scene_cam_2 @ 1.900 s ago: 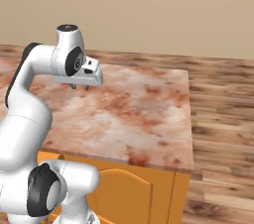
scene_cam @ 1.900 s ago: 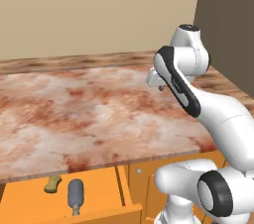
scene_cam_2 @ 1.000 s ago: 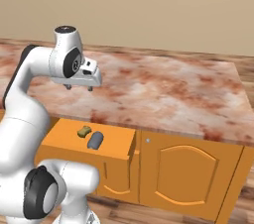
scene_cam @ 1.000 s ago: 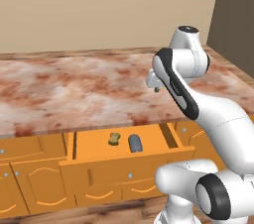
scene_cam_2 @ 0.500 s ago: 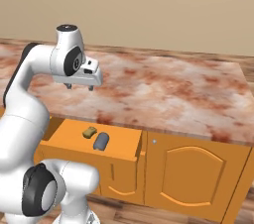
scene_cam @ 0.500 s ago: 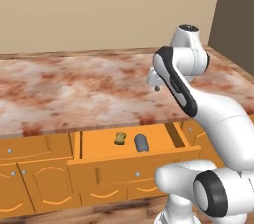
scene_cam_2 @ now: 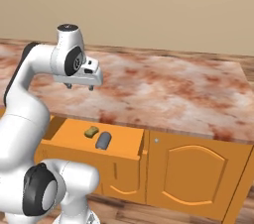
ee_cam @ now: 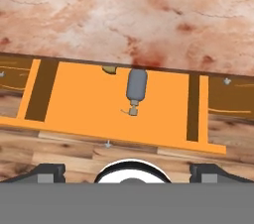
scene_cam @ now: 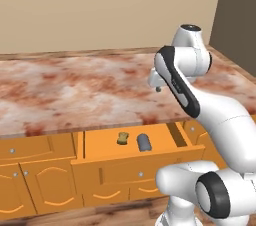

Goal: Restock the sink supplies by placing the sponge and soap dispenser on the counter and next to the sink. Make sure the soap dispenser is upright.

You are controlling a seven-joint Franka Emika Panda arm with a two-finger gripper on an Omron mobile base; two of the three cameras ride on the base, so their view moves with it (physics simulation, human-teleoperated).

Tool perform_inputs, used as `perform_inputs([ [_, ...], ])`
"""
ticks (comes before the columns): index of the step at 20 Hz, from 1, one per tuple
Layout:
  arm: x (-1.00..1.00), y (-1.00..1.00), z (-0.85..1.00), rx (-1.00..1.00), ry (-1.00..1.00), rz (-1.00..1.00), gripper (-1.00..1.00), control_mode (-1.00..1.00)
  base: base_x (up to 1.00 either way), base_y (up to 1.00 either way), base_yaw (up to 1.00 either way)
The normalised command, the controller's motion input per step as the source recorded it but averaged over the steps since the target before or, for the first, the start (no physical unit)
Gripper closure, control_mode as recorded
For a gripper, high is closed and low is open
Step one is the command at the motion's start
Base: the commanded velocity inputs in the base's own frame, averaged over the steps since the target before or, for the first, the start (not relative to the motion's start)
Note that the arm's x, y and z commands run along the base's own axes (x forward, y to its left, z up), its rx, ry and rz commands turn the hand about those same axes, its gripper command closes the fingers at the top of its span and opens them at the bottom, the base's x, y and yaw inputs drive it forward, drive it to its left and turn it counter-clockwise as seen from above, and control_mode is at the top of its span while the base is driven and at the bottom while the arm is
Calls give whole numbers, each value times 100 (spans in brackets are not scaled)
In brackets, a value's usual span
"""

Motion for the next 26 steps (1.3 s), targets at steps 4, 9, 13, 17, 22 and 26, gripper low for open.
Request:
perform_inputs([
  [4,0,0,0,0,0,0,-100,100,-2,16,0],
  [9,-1,1,-43,4,6,0,-100,-100,0,0,0],
  [13,15,0,-99,13,9,0,-100,-100,0,0,0],
  [17,0,0,-100,3,29,0,-100,-100,0,0,0],
  [22,1,-1,-96,3,21,0,-100,-100,0,0,0],
  [26,10,-10,-47,1,18,0,-100,-100,0,0,0],
])
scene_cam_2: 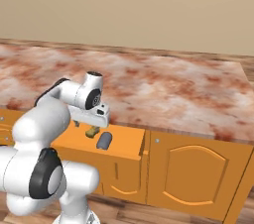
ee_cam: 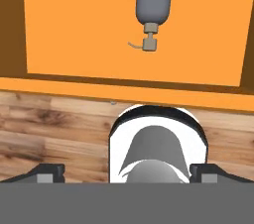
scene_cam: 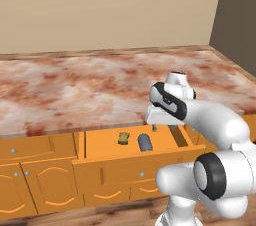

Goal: Restock the sink supplies by placing the sponge and soap dispenser on the counter and next to the sink. Make sure the soap dispenser is upright.

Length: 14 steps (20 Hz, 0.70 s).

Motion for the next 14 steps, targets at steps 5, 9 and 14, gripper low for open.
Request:
perform_inputs([
  [5,6,-1,-25,0,1,0,-100,-100,0,0,0],
  [9,28,-1,-28,1,4,0,-100,-100,0,0,0],
  [14,9,0,-48,-2,7,0,-100,-100,0,0,0],
])
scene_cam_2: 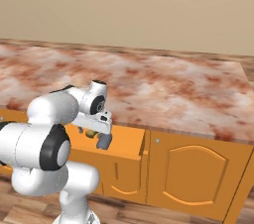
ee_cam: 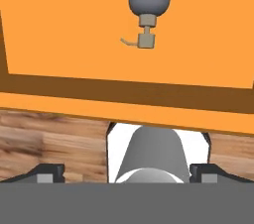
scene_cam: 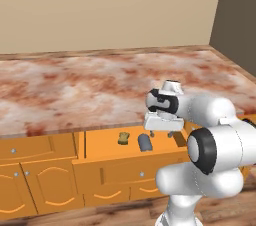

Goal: Restock the sink supplies by placing the sponge and soap dispenser on the counter and next to the sink. Make sure the soap dispenser is upright.

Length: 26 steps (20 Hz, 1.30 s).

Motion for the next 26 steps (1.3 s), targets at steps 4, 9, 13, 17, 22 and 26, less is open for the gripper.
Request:
perform_inputs([
  [4,30,0,-64,-1,0,0,-100,-100,0,0,0],
  [9,29,-1,-31,0,0,0,-100,-100,0,0,0],
  [13,41,0,-36,0,0,2,-100,-100,0,0,0],
  [17,24,0,-34,0,2,1,-100,-100,0,0,0],
  [22,2,0,-40,0,2,0,-100,-100,0,0,0],
  [26,-1,0,-38,0,0,0,-100,-100,0,0,0],
])
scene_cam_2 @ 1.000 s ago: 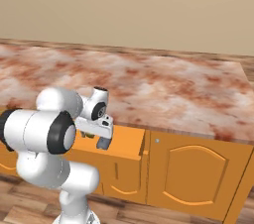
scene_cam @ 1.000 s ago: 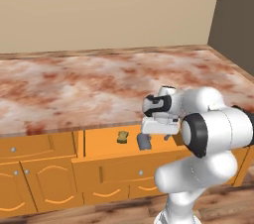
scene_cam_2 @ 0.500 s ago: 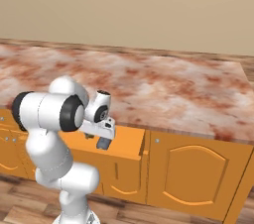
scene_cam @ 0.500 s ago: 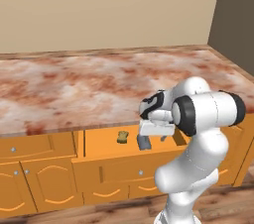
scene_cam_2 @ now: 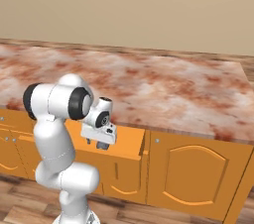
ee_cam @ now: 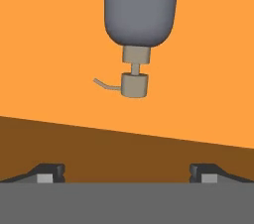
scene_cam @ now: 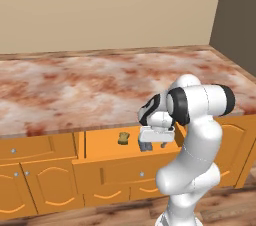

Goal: Restock the sink supplies by placing the sponge and soap dispenser on the counter and next to the sink. Make sure the soap dispenser is upright.

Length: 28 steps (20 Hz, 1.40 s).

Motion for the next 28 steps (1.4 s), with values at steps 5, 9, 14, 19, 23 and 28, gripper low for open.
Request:
perform_inputs([
  [5,-29,0,-23,0,0,0,-100,-100,0,0,0],
  [9,-52,0,-14,0,0,0,-100,-100,0,0,0],
  [14,-74,0,-6,0,0,0,-100,-100,0,0,0],
  [19,-96,0,0,0,0,0,-100,-100,0,0,0],
  [23,-99,0,0,0,0,0,-100,-100,0,0,0],
  [28,-64,0,0,0,0,0,-100,-100,0,0,0],
])
